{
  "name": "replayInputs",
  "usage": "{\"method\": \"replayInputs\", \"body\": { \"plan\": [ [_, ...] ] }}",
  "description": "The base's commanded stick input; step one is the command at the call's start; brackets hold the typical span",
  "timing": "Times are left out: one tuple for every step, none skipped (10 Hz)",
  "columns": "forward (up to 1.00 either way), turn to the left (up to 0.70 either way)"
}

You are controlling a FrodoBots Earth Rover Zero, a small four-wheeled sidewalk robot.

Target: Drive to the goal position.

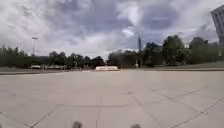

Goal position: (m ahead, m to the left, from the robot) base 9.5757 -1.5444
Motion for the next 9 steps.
{"method": "replayInputs", "body": {
  "plan": [
    [0.7, 0.0],
    [0.7, 0.0],
    [0.7, 0.0],
    [0.7, 0.0],
    [0.7, 0.0],
    [0.7, 0.0],
    [0.7, 0.0],
    [0.7, 0.0],
    [0.7, 0.0]
  ]
}}
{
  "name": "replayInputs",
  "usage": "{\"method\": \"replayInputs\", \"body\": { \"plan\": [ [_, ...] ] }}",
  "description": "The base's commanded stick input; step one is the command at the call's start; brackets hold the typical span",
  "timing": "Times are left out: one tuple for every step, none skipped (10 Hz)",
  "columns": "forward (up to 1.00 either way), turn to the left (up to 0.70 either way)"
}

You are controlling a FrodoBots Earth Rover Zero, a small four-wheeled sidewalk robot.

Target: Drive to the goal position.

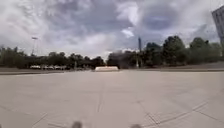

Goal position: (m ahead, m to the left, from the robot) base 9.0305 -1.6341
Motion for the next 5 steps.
{"method": "replayInputs", "body": {
  "plan": [
    [0.7, -0.01],
    [0.7, -0.2],
    [0.7, -0.34],
    [0.7, -0.34],
    [0.7, -0.12]
  ]
}}
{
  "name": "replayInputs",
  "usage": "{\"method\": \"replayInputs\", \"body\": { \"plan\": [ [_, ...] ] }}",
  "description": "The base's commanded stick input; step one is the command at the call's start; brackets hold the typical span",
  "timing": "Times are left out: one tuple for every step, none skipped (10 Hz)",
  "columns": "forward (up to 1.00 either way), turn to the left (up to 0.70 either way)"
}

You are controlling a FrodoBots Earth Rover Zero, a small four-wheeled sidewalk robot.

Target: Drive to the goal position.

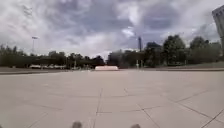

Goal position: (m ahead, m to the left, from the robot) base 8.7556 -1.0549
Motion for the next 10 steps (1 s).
{"method": "replayInputs", "body": {
  "plan": [
    [0.7, 0.0],
    [0.7, 0.0],
    [0.7, 0.0],
    [0.7, 0.0],
    [0.7, 0.0],
    [0.7, 0.0],
    [0.7, 0.0],
    [0.7, 0.0],
    [0.7, 0.0],
    [0.7, 0.0]
  ]
}}
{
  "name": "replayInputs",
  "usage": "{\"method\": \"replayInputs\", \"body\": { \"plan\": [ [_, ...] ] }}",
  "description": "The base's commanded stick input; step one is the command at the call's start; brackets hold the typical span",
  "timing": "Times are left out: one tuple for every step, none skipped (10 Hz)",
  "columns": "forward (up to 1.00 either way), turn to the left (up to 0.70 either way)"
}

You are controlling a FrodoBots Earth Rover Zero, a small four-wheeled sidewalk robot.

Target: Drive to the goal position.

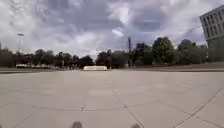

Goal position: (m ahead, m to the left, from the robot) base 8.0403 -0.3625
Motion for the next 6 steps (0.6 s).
{"method": "replayInputs", "body": {
  "plan": [
    [0.7, 0.0],
    [0.7, 0.0],
    [0.7, 0.0],
    [0.7, 0.0],
    [0.7, 0.0],
    [0.7, 0.0]
  ]
}}
